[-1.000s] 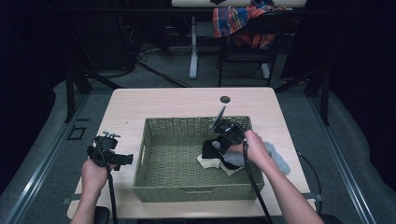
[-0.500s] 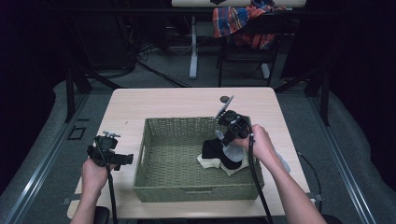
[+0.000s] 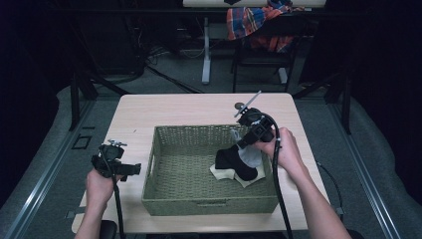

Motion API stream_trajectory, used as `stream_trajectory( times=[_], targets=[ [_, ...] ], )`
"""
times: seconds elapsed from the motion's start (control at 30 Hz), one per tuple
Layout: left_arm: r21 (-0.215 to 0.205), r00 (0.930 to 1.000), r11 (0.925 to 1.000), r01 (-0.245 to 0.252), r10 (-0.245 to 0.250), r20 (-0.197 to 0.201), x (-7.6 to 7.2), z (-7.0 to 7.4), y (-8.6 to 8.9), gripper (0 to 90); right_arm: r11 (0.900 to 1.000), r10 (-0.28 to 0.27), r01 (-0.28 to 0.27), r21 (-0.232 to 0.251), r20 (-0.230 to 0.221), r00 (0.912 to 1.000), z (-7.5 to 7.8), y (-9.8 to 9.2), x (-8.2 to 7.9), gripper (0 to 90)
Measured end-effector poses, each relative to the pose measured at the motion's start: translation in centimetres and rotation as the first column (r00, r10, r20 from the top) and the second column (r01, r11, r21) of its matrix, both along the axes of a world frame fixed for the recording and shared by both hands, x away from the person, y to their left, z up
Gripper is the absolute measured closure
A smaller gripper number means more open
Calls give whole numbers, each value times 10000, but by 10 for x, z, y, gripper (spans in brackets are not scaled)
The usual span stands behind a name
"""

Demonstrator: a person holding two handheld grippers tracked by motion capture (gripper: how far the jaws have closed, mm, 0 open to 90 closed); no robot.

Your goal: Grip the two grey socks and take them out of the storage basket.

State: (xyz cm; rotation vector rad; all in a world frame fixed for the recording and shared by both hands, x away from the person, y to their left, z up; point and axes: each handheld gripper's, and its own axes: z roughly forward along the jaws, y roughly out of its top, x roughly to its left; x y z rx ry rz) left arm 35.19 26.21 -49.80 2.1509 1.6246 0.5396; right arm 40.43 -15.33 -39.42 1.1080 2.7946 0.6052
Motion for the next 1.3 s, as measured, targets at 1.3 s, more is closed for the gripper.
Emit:
stream_trajectory(
  times=[1.3],
  targets=[
    [3, 9998, 9999, 162, -162, -72, 0, -1, -3, 1, 9874, -1428, 1377, 776, 645, 9876, 49, -83, -20, 810]
  ],
)
